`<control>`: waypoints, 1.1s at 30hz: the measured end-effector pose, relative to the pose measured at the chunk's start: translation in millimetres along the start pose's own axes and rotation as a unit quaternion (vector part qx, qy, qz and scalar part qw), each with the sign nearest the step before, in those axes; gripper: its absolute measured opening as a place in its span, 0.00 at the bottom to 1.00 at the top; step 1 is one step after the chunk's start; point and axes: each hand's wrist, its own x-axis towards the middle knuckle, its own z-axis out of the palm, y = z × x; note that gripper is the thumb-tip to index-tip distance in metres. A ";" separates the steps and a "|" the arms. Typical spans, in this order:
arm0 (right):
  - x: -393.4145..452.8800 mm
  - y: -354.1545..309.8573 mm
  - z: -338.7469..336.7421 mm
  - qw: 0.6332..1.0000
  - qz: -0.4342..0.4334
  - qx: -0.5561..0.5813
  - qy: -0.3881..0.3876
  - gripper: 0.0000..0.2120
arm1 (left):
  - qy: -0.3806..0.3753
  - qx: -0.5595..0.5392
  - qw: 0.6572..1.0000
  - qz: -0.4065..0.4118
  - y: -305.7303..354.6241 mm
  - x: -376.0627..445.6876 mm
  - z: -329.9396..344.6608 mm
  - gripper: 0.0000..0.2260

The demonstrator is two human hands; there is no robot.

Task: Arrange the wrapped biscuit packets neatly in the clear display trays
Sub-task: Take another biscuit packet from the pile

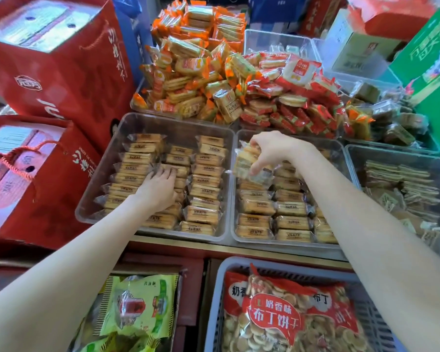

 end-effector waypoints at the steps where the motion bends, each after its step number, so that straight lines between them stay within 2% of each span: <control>1: 4.3 -12.6 -4.7 0.999 -0.012 0.020 0.047 0.36 | -0.002 0.000 1.000 0.004 -1.8 -0.5 0.4 0.27; 4: 28.2 -64.5 1.8 0.978 -0.080 0.117 0.155 0.36 | -0.007 -0.005 1.000 0.018 -8.7 -1.4 -2.1 0.27; 6: 48.9 -101.7 21.7 0.960 -0.120 0.167 0.192 0.38 | -0.016 -0.016 0.999 0.024 -12.2 -1.1 -2.1 0.26; 8: 69.7 -128.4 49.4 0.959 -0.125 0.151 0.206 0.37 | -0.016 -0.037 0.999 0.023 -14.5 -0.6 1.9 0.24; 11: 88.8 -141.6 83.5 0.978 -0.094 -0.016 0.185 0.35 | 0.009 -0.033 0.999 0.029 -15.3 -0.9 7.2 0.23; 14: 95.3 -138.2 89.0 0.983 -0.082 -0.083 0.139 0.34 | 0.036 -0.031 0.997 0.053 -19.2 -0.4 8.6 0.26; 16: 98.2 -134.8 87.4 0.988 -0.098 -0.081 0.092 0.33 | 0.043 -0.035 0.996 0.064 -21.4 -0.2 8.2 0.25; 19: 98.3 -134.3 91.0 0.995 -0.098 -0.005 0.020 0.30 | 0.039 -0.039 0.996 0.069 -24.3 -2.4 8.7 0.25; 24: 100.3 -136.3 99.8 0.996 -0.086 0.025 -0.002 0.29 | -0.008 -0.027 0.997 0.067 -22.2 -5.8 -1.2 0.24; 26: 96.6 -137.4 97.7 0.993 -0.086 0.079 -0.009 0.27 | -0.018 -0.022 0.998 0.063 -24.4 -9.5 -8.1 0.25; 29: 78.5 -122.2 87.0 0.982 -0.102 0.156 0.040 0.23 | 0.007 -0.021 0.999 0.046 -26.6 -15.7 -13.6 0.25; 33: 48.8 -71.7 68.8 0.945 -0.092 0.242 0.198 0.18 | 0.042 -0.034 0.998 0.030 -9.9 -21.0 -20.0 0.23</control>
